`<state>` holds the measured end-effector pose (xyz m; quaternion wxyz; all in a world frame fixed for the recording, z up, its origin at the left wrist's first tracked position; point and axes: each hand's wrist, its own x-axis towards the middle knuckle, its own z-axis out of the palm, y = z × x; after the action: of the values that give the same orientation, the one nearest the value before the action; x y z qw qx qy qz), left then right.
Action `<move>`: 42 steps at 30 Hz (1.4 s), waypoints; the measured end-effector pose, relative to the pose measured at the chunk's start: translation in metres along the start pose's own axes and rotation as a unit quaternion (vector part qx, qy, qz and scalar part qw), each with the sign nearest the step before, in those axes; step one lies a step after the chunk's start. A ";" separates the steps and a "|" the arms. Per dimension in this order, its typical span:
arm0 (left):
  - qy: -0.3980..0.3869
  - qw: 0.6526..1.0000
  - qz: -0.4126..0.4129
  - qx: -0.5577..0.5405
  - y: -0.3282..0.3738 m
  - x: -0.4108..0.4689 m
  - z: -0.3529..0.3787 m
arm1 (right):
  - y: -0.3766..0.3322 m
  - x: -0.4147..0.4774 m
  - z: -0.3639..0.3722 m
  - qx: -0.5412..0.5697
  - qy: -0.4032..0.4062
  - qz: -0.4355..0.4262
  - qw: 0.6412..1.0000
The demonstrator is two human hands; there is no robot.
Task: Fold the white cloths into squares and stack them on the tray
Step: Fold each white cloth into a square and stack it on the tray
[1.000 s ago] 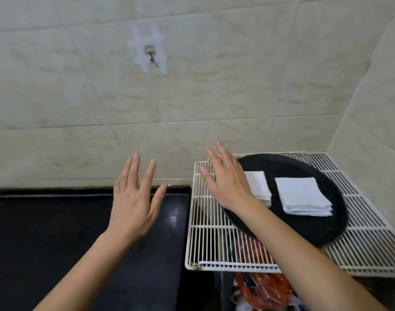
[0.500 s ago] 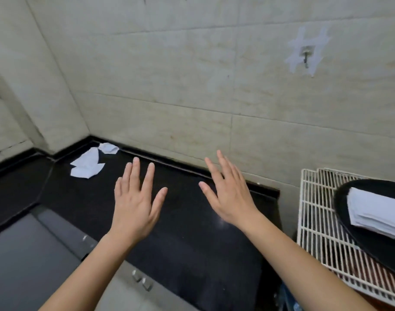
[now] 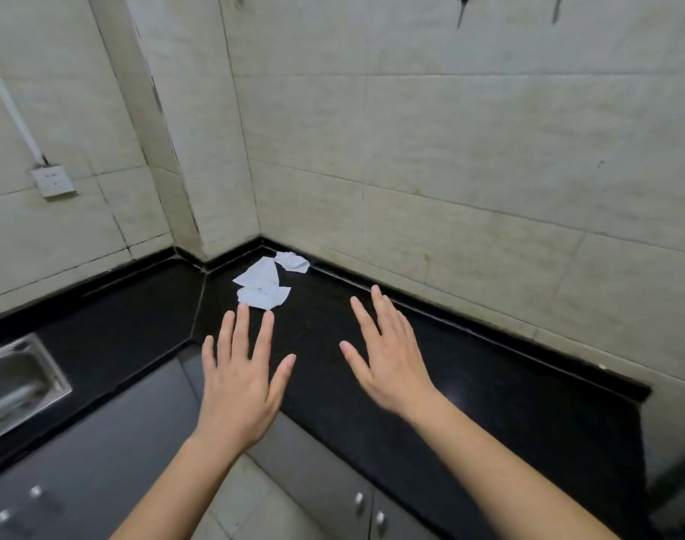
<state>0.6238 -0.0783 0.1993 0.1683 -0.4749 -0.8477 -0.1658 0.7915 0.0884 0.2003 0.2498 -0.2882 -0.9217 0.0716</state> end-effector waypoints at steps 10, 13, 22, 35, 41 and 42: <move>-0.015 1.000 -0.018 -0.013 -0.097 0.071 0.052 | -0.041 0.103 0.100 0.028 -0.013 -0.015 0.999; -0.022 1.000 -0.014 0.001 -0.128 0.119 0.080 | -0.038 0.158 0.138 0.038 -0.018 -0.012 0.999; -0.122 0.992 -0.019 0.017 -0.213 0.242 0.154 | -0.013 0.300 0.227 0.023 -0.120 0.026 0.992; -0.259 0.965 0.039 0.028 -0.341 0.373 0.303 | -0.003 0.405 0.360 0.006 -0.208 0.119 0.971; -0.334 0.929 0.159 -0.006 -0.404 0.452 0.389 | -0.020 0.456 0.438 0.024 -0.241 0.202 0.949; -0.348 0.921 0.174 -0.013 -0.412 0.464 0.402 | -0.023 0.462 0.451 0.025 -0.249 0.212 0.944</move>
<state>-0.0109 0.2431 -0.0022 -0.1174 -0.6446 -0.7548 0.0310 0.2266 0.3364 0.0104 -0.0021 -0.4439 -0.8698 0.2155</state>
